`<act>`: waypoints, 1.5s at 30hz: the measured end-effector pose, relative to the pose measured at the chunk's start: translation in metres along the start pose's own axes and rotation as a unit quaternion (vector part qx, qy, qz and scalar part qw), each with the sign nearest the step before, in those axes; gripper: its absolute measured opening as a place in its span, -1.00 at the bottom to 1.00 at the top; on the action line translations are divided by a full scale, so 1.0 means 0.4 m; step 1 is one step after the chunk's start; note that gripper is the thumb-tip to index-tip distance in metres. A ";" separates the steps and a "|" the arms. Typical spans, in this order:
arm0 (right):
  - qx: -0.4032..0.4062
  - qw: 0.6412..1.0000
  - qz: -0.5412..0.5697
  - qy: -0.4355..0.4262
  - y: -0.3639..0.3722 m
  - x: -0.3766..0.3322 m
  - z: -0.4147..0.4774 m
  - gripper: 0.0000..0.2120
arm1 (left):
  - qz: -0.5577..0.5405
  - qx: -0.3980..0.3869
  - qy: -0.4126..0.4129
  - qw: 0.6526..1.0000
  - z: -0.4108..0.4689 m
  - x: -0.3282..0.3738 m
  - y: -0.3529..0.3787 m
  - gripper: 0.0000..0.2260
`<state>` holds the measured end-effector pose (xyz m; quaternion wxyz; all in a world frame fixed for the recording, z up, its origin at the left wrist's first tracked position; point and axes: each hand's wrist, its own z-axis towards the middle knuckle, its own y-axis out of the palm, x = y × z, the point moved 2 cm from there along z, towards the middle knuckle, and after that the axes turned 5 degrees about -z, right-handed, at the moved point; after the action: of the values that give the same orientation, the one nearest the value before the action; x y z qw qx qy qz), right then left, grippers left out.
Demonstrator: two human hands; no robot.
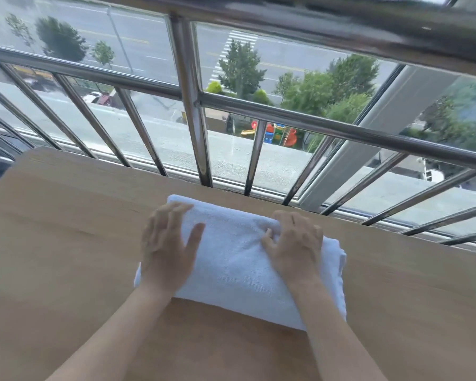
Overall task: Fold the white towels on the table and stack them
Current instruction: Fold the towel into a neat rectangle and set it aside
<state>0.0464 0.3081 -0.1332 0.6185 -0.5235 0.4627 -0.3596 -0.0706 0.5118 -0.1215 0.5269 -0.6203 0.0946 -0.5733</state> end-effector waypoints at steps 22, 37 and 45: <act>-0.140 0.980 -0.009 0.143 0.047 0.080 -0.125 -0.38 | 0.155 -0.241 0.069 0.955 -0.024 0.078 0.162 -0.48; -0.126 0.966 0.121 0.190 0.032 0.126 -0.134 -0.33 | 0.089 -0.180 -0.183 0.962 -0.007 -0.084 0.027 -0.41; -0.087 0.968 0.148 0.181 0.046 0.120 -0.139 -0.35 | 0.089 -0.165 -0.142 0.972 -0.007 -0.106 0.013 -0.38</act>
<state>0.0080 0.2495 -0.1619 0.5225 -0.4276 0.6687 -0.3113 -0.0840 0.5389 -0.1520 0.4743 -0.7626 0.1668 -0.4071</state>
